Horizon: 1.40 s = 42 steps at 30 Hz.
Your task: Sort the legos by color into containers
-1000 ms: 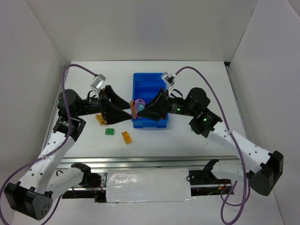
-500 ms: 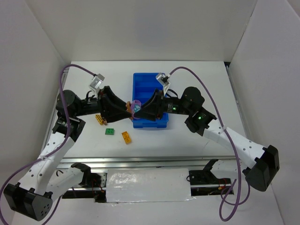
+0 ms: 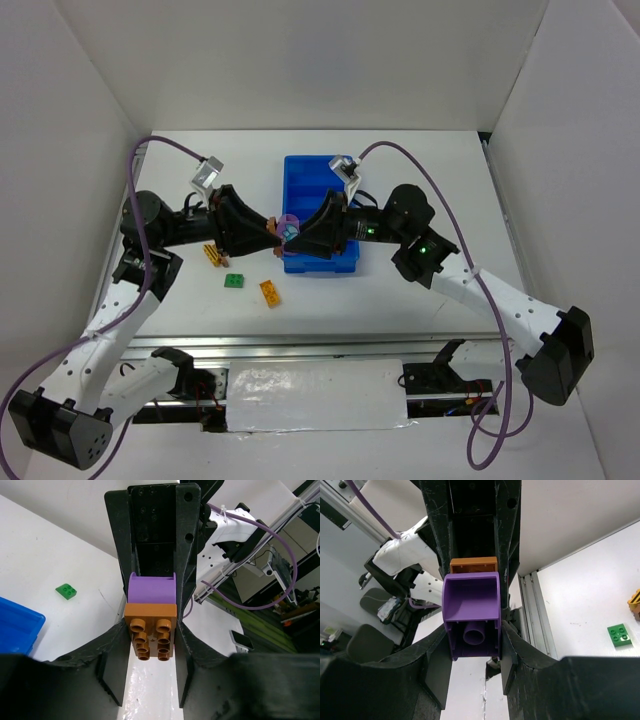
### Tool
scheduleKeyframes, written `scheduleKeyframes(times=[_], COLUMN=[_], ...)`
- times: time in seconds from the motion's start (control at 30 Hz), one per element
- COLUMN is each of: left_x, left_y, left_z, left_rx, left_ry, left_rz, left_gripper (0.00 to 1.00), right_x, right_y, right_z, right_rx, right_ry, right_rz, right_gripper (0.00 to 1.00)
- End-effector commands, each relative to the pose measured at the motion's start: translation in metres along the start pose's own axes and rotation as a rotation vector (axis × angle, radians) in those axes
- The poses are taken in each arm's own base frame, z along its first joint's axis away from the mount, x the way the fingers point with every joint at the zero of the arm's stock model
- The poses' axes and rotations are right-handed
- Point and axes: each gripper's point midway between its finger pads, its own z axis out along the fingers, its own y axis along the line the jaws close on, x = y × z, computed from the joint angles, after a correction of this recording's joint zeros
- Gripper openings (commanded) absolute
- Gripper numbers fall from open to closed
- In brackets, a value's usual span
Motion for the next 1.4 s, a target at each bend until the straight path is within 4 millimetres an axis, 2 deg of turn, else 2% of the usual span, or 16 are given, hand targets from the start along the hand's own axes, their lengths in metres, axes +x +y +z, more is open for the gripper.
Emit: scheduleKeyframes(times=[0.0, 0.03, 0.07, 0.17, 0.37, 0.6, 0.7, 0.73, 0.77, 0.9, 0.97, 1.0, 1.07, 1.1, 1.23, 1.37], left_x=[-0.005, -0.006, -0.006, -0.006, -0.004, -0.004, -0.003, -0.005, -0.002, -0.005, -0.008, -0.008, -0.01, -0.01, -0.011, -0.009], left_y=[-0.014, -0.013, -0.013, -0.013, -0.025, -0.025, -0.018, -0.015, -0.012, 0.006, 0.023, 0.03, 0.052, 0.059, 0.08, 0.08], left_z=[0.0, 0.0, 0.0, 0.0, -0.004, -0.006, -0.008, -0.008, -0.009, -0.012, -0.014, -0.015, -0.021, -0.023, -0.037, -0.042], left_rx=[0.051, 0.045, 0.042, 0.035, 0.07, 0.045, -0.012, -0.039, -0.066, -0.178, -0.262, -0.293, -0.409, -0.445, -0.582, -0.608], left_ry=[0.003, 0.0, 0.001, 0.021, 0.028, 0.033, 0.056, 0.052, 0.066, 0.058, 0.037, 0.033, 0.007, -0.001, -0.033, -0.03], left_rz=[0.077, 0.081, 0.083, 0.092, 0.125, 0.164, 0.17, 0.169, 0.141, 0.139, 0.125, 0.118, 0.098, 0.094, 0.086, 0.107], left_gripper=[0.4, 0.09, 0.0, 0.0, 0.0, 0.0, 0.0, 0.0, 0.0, 0.0, 0.0, 0.0, 0.0, 0.0, 0.0, 0.0], right_x=[-0.013, -0.013, -0.013, -0.013, -0.023, -0.024, -0.027, -0.017, -0.026, -0.013, -0.01, 0.001, 0.009, 0.023, 0.049, 0.08], right_y=[0.011, 0.011, 0.011, 0.012, -0.005, -0.018, -0.045, -0.06, -0.072, -0.112, -0.139, -0.159, -0.186, -0.202, -0.232, -0.253], right_z=[0.006, 0.006, 0.006, 0.0, -0.03, -0.043, -0.054, -0.06, -0.065, -0.086, -0.095, -0.1, -0.111, -0.113, -0.114, -0.106], right_rx=[-0.036, -0.035, -0.033, -0.037, -0.042, 0.038, 0.193, 0.274, 0.355, 0.583, 0.709, 0.784, 0.91, 0.957, 1.072, 1.109], right_ry=[-0.026, -0.025, -0.025, -0.035, -0.076, -0.072, -0.078, -0.047, -0.066, -0.017, 0.001, 0.061, 0.108, 0.167, 0.267, 0.4], right_rz=[-0.033, -0.032, -0.032, -0.061, -0.044, -0.099, -0.128, -0.084, -0.127, -0.095, -0.087, -0.039, -0.023, 0.016, 0.028, 0.003], right_gripper=[0.0, 0.0, 0.0, 0.0, 0.0, 0.0, 0.0, 0.0, 0.0, 0.0, 0.0, 0.0, 0.0, 0.0, 0.0, 0.0])
